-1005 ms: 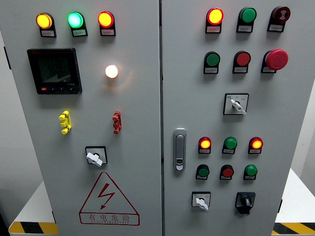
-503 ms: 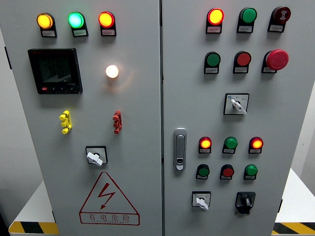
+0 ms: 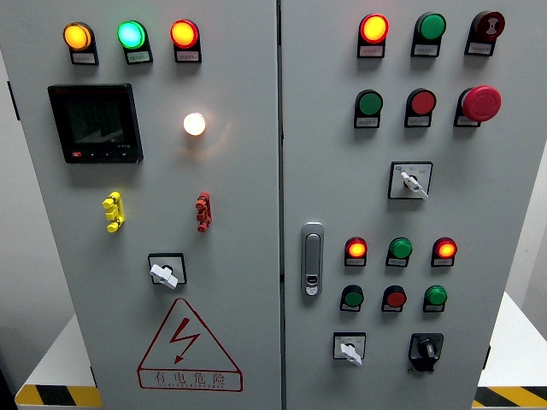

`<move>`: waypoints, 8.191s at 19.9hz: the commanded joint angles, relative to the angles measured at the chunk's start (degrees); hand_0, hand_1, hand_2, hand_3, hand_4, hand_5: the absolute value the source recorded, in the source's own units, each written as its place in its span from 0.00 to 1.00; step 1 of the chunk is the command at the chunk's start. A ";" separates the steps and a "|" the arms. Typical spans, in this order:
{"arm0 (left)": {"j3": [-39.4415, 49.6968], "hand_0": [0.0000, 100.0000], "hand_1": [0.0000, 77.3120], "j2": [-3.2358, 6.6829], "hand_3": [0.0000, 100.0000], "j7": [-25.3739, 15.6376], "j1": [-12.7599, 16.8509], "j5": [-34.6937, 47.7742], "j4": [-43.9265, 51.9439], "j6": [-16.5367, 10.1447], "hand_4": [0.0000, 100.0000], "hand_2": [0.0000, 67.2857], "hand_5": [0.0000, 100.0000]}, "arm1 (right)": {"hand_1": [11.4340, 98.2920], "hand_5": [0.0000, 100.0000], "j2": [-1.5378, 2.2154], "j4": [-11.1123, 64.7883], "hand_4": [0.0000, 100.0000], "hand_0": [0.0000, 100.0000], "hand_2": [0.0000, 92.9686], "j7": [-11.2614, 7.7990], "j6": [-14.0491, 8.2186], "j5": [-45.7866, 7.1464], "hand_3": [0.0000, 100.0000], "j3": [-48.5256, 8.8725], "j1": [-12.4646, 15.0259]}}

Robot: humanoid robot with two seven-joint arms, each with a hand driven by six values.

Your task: Trip black knob to open circuit

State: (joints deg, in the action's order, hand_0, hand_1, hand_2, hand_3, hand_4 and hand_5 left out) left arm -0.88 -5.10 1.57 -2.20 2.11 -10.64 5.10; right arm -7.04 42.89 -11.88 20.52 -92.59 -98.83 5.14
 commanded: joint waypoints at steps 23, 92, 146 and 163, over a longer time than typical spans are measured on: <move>0.00 0.00 0.00 0.00 0.26 0.01 0.01 0.00 0.00 0.00 0.10 0.29 0.09 | 0.48 1.00 -0.17 40.87 0.93 0.80 0.00 0.19 -24.21 1.98 0.90 18.32 2.95; 0.00 0.00 0.00 0.00 0.26 0.01 0.01 0.00 0.00 0.00 0.10 0.29 0.09 | 0.52 1.00 -1.05 37.79 1.00 1.00 0.00 9.59 -24.30 13.05 0.97 21.13 -16.57; 0.00 0.00 0.00 0.00 0.26 0.01 0.01 0.00 0.00 0.00 0.10 0.29 0.09 | 0.39 0.46 0.80 46.14 0.23 1.00 0.04 9.15 -24.39 12.09 0.31 17.70 -5.76; 0.00 0.00 0.00 0.00 0.26 0.01 0.01 0.00 0.00 0.00 0.10 0.29 0.09 | 0.40 0.37 0.36 49.31 0.18 1.00 0.05 9.07 -24.47 6.90 0.25 21.31 -0.49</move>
